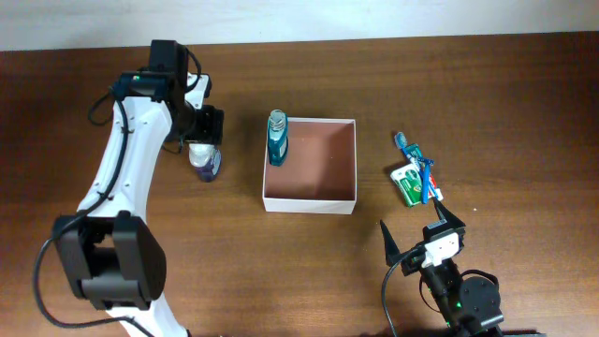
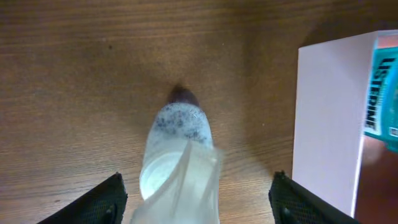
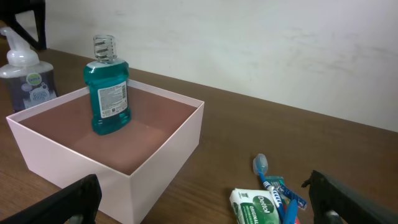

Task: Pack container
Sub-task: 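Move the left gripper to the clear soap pump bottle and grasp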

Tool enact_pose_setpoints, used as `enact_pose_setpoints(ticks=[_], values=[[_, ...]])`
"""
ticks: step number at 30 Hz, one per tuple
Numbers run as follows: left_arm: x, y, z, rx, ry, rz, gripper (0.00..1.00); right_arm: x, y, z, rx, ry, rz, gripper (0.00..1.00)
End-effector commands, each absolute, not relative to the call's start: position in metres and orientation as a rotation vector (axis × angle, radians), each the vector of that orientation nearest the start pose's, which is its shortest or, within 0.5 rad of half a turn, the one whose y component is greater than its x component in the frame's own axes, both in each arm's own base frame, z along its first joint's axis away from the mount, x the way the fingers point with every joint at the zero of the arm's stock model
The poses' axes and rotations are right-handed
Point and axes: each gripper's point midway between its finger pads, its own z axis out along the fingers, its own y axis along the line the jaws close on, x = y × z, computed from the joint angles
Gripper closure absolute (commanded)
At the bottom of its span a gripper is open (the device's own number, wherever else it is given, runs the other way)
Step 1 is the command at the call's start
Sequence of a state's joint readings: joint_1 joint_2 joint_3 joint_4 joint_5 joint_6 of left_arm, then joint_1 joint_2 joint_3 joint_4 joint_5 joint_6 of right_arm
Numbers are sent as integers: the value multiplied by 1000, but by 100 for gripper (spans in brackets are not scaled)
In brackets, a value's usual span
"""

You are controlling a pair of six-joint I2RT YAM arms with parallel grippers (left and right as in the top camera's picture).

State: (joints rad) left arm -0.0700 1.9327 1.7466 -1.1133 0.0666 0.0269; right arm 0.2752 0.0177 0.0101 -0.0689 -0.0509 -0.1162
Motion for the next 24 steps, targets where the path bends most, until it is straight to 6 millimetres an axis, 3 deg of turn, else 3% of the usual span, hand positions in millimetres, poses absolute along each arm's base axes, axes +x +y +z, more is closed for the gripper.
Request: enact_pose_setpoints(ticks=[1, 12, 24], values=[[431, -40, 121, 155, 2901, -89, 27, 235, 74, 154, -359, 1618, 156, 1], [436, -40, 123, 153, 2879, -88, 47, 235, 74, 154, -359, 1618, 156, 1], [436, -40, 123, 154, 2879, -88, 76, 235, 74, 155, -359, 1617, 156, 1]])
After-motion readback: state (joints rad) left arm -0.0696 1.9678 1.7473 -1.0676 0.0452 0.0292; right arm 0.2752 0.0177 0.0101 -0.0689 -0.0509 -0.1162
